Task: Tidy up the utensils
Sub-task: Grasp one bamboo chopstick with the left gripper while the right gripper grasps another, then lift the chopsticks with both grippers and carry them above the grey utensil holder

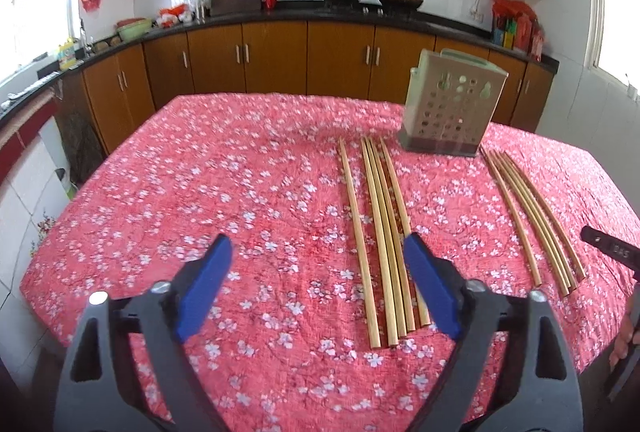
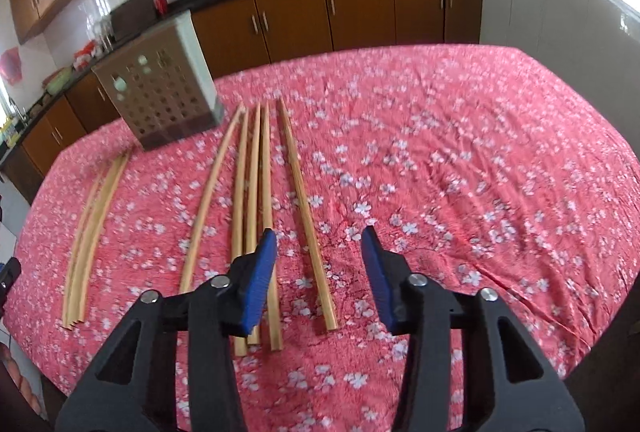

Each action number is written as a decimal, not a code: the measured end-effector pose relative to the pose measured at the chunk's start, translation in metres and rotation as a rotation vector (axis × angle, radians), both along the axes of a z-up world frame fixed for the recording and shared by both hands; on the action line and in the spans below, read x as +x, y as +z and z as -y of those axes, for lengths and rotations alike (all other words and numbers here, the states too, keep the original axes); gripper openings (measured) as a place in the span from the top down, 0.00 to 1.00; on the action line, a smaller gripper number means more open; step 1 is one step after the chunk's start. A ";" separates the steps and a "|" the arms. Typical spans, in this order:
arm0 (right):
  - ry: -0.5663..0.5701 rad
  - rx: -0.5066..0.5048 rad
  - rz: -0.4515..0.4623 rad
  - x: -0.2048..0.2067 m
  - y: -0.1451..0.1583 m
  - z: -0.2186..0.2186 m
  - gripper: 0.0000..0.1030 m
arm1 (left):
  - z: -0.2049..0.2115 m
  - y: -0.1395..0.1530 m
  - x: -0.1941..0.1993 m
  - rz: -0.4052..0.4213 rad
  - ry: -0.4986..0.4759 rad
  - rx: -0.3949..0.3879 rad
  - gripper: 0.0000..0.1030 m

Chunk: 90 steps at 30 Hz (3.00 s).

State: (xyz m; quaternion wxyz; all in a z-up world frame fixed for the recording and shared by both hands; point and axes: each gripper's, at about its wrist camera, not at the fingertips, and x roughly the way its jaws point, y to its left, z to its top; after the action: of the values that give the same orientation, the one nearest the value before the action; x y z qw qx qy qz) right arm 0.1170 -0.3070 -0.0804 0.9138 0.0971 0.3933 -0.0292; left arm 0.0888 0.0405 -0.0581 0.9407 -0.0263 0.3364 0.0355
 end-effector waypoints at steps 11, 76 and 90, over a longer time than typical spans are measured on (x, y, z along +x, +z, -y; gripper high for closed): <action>0.040 -0.051 -0.075 0.021 -0.022 -0.007 0.76 | 0.009 -0.037 0.046 -0.165 -0.123 -0.038 0.65; -0.043 -0.050 0.384 0.044 0.121 0.028 0.93 | -0.037 0.131 0.092 0.235 -0.053 -0.034 0.92; 0.018 0.001 0.611 0.057 0.216 0.001 0.93 | -0.010 0.219 0.107 0.430 -0.085 -0.095 0.92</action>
State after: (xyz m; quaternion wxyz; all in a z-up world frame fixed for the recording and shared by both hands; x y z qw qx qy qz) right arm 0.1744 -0.3076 0.1353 0.9899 0.0985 0.1013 0.0096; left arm 0.1955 0.0506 0.1608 0.9891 -0.0633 0.1301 -0.0265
